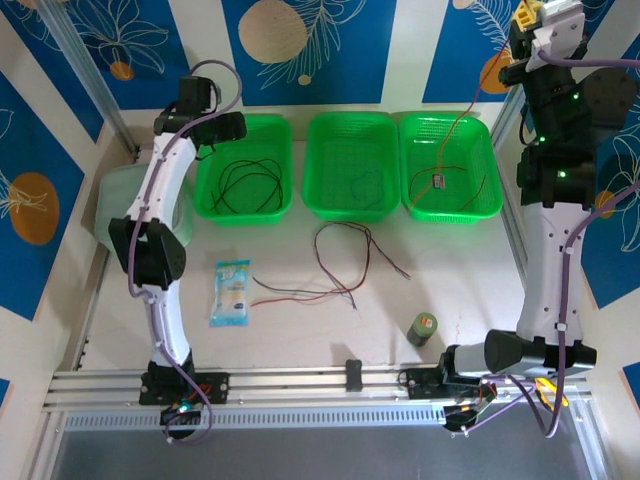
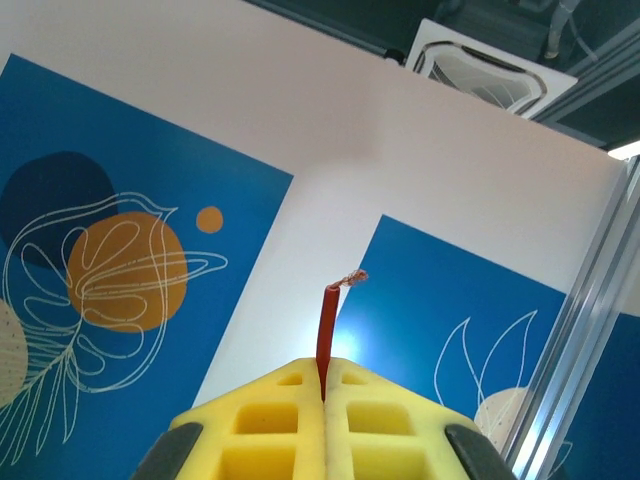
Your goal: Untangle the cables
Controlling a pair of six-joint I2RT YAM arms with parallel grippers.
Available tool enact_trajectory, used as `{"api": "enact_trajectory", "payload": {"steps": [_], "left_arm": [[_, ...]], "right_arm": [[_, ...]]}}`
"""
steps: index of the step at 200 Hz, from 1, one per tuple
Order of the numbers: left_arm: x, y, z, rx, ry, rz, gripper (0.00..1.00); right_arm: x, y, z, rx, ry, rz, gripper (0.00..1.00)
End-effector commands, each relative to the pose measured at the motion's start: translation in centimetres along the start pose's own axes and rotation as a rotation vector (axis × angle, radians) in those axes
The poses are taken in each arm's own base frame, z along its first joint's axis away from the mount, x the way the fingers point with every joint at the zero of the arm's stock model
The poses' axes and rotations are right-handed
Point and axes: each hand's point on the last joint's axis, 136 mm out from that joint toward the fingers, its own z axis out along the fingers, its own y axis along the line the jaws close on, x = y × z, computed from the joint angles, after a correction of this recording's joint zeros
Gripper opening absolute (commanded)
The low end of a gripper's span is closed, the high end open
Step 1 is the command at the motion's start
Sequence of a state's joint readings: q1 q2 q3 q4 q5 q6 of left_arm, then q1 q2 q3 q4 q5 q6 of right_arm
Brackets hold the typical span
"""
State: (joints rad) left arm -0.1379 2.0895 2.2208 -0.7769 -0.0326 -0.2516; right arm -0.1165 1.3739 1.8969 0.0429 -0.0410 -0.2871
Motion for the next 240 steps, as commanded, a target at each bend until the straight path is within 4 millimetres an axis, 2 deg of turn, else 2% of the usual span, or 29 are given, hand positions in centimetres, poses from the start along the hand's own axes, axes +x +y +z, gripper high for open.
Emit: {"api": "enact_trajectory", "payload": {"steps": [1,52,84,126,149,175,184,206,222,240], "left_arm": [[1.4,0.0,-1.1,-0.004,0.040,0.032,0.83],[-0.3,-3.0,-6.4,0.106,-0.039,0.014,0.83],[0.5,-3.7,-9.1,0.128,-0.050,0.041,0.83],[1.9,-3.3,-12.1,0.129,-0.061,0.059,0.84],[2.3,-2.8,-13.2,0.110,-0.071,0.065,0.84],[2.4,-2.5,-13.8,0.095,-0.072,0.081,0.85],[2.4,-2.6,-13.9,0.101,-0.070,0.081,0.85],[2.6,-2.7,-14.0,0.111,-0.062,0.080,0.85],[2.8,-2.7,-14.0,0.113,-0.055,0.080,0.85],[2.8,-2.8,-14.1,0.119,-0.056,0.076,0.85]], "right_arm": [[-2.2,-1.4,0.3,0.039,-0.057,-0.003,0.00],[-0.2,-3.0,3.4,0.064,-0.055,-0.010,0.00],[1.7,-6.0,4.2,0.112,-0.038,0.035,0.00],[6.0,-8.7,4.7,0.150,0.013,0.127,0.00],[8.2,-9.0,5.2,0.147,0.054,0.172,0.00],[11.6,-7.5,5.5,0.109,0.140,0.230,0.00],[11.3,-6.6,5.3,0.080,0.118,0.206,0.00],[10.8,-5.8,4.7,0.099,0.095,0.170,0.00],[10.7,-6.1,4.9,0.104,0.097,0.184,0.00],[10.4,-7.0,6.3,0.102,0.092,0.201,0.00]]}}
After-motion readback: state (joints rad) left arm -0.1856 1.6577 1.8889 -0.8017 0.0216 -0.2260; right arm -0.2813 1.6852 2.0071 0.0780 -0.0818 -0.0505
